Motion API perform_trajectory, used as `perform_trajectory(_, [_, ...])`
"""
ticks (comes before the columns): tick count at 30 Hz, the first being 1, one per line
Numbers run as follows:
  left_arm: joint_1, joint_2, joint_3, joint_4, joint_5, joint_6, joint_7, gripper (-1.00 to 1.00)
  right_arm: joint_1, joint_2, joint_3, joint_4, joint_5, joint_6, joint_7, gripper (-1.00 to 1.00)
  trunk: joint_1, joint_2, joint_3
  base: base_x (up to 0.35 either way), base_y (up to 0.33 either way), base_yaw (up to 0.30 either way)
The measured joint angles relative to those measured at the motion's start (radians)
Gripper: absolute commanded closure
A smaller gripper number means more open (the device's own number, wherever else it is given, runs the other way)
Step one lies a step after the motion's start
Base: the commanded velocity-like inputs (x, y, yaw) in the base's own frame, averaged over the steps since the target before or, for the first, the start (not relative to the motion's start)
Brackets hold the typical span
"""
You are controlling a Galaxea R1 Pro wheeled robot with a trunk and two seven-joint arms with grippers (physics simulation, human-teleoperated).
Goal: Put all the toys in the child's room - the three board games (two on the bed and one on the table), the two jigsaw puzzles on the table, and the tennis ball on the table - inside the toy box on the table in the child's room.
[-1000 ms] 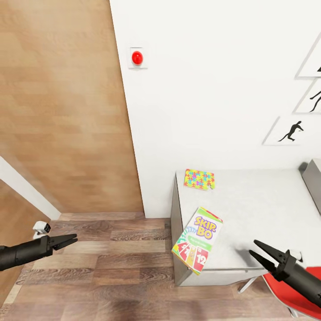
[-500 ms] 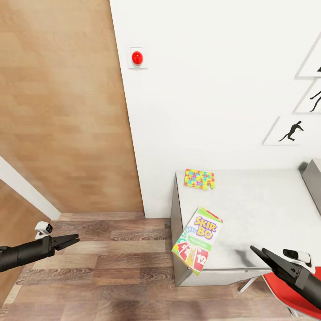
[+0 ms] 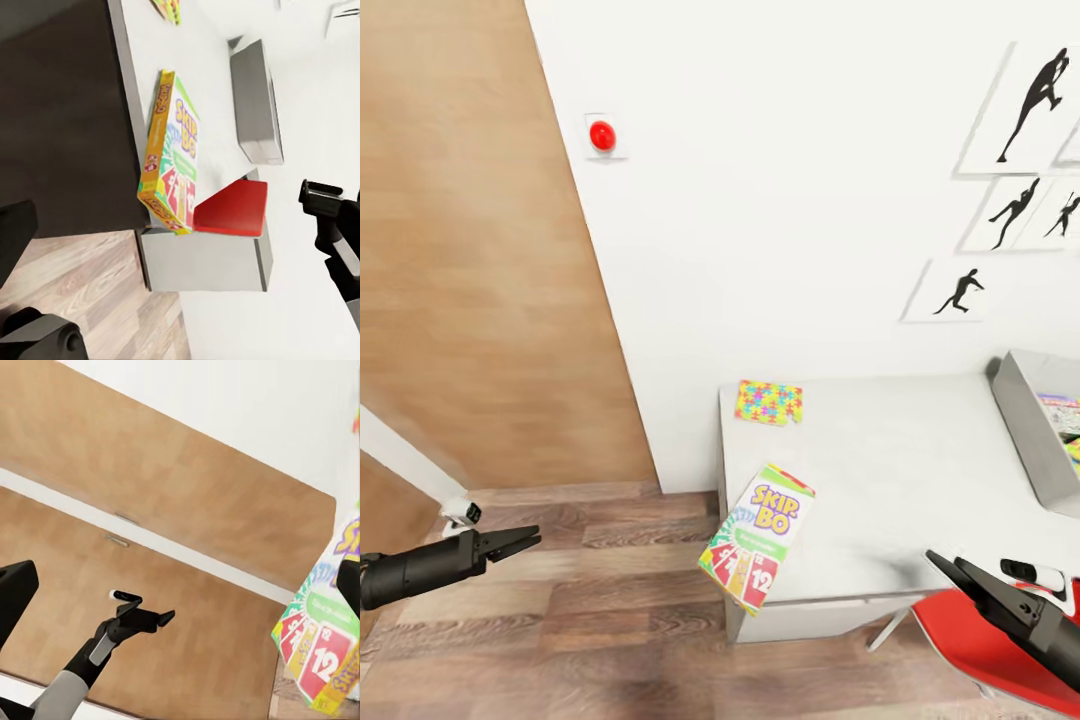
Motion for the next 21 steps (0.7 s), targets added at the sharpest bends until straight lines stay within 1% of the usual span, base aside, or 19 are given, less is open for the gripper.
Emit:
perform_trajectory(6, [0.000,-0.002,0.000,0.000,0.001,-0.002,0.000,-1.00,0.000,0.001,-0.002,-0.001,0.000,0.000,0.001,-1.00,0.000,0.000,0.007,0.000,-0.272,-0.206])
perform_trajectory(15, [0.000,-0.002,0.000,0.000,0.001,-0.002,0.000,-1.00,0.000,0.004,-0.002,-0.002,0.000,0.000,0.001,-1.00,0.000,0.000,0.017,0.000,-0.076,-0.204])
perform_trajectory(21, [0.000,-0.002,0.000,0.000,0.001,-0.002,0.000,-1.00,0.000,0.006,-0.002,-0.006,0.000,0.000,0.000,-1.00,0.000,0.000,0.020,0.000,-0.161,-0.059])
